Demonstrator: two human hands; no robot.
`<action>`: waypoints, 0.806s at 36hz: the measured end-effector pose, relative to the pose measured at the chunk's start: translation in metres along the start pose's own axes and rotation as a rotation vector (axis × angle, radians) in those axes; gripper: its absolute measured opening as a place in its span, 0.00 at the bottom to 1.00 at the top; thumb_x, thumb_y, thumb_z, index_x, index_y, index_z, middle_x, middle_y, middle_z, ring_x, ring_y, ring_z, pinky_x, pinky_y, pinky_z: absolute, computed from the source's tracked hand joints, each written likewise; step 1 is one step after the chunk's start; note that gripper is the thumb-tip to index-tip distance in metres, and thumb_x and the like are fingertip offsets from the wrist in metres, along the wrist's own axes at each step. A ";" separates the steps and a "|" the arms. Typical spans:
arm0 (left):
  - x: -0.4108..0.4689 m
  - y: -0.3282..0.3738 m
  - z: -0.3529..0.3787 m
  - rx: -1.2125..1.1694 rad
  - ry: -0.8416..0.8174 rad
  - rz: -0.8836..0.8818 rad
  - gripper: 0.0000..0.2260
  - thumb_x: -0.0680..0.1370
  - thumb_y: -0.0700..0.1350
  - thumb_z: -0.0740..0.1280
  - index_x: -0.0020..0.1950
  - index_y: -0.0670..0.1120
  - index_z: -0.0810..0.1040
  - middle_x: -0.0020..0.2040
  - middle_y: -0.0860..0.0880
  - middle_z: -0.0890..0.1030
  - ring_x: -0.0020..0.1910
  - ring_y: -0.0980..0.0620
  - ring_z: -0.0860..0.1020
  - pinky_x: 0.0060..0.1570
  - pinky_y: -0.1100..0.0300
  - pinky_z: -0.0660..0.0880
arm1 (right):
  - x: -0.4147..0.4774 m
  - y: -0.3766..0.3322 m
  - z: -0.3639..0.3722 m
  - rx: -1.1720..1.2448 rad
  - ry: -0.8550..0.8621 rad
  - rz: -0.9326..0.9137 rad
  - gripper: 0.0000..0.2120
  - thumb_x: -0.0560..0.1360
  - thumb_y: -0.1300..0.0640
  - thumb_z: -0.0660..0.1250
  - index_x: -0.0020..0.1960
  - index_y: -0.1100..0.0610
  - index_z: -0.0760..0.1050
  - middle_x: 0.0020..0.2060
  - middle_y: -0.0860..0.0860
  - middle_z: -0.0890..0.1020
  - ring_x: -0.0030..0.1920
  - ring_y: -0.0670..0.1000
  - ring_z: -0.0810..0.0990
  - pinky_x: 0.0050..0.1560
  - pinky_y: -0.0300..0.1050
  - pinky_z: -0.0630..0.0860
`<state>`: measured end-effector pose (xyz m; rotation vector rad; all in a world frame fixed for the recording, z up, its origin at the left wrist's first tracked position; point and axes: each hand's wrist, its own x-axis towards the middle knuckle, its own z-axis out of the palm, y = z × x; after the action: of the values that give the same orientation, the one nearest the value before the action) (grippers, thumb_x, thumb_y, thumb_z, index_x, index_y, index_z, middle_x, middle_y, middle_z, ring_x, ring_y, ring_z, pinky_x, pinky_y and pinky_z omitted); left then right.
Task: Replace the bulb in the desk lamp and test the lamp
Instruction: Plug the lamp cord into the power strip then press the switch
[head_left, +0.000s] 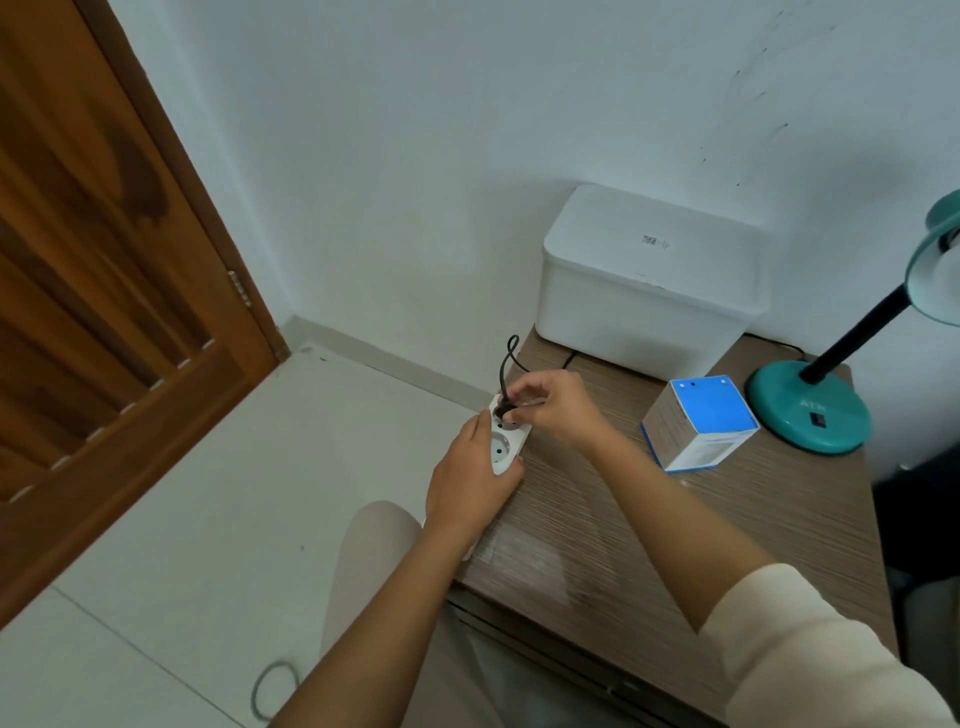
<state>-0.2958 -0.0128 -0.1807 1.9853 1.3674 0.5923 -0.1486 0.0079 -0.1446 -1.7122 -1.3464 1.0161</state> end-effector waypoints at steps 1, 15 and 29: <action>0.000 0.000 0.000 -0.004 0.001 -0.003 0.26 0.73 0.51 0.66 0.70 0.50 0.64 0.59 0.54 0.74 0.53 0.54 0.75 0.45 0.62 0.69 | 0.000 0.001 -0.001 0.007 -0.009 0.005 0.12 0.63 0.69 0.76 0.42 0.55 0.81 0.38 0.51 0.84 0.44 0.50 0.83 0.53 0.45 0.79; 0.000 -0.001 0.001 -0.004 0.003 -0.004 0.28 0.73 0.51 0.66 0.72 0.49 0.62 0.62 0.54 0.73 0.55 0.54 0.75 0.46 0.62 0.69 | 0.003 -0.001 0.004 -0.150 -0.055 -0.030 0.10 0.65 0.67 0.74 0.46 0.59 0.82 0.41 0.54 0.85 0.47 0.51 0.83 0.54 0.44 0.78; 0.000 -0.003 0.004 -0.018 0.045 -0.016 0.24 0.73 0.51 0.66 0.67 0.50 0.67 0.54 0.53 0.75 0.48 0.53 0.76 0.42 0.61 0.72 | -0.002 -0.003 0.006 -0.191 0.073 -0.029 0.07 0.67 0.64 0.74 0.45 0.62 0.82 0.35 0.49 0.80 0.33 0.36 0.76 0.35 0.21 0.71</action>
<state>-0.2952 -0.0134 -0.1855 1.9555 1.3987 0.6436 -0.1553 0.0069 -0.1442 -1.8451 -1.4546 0.8227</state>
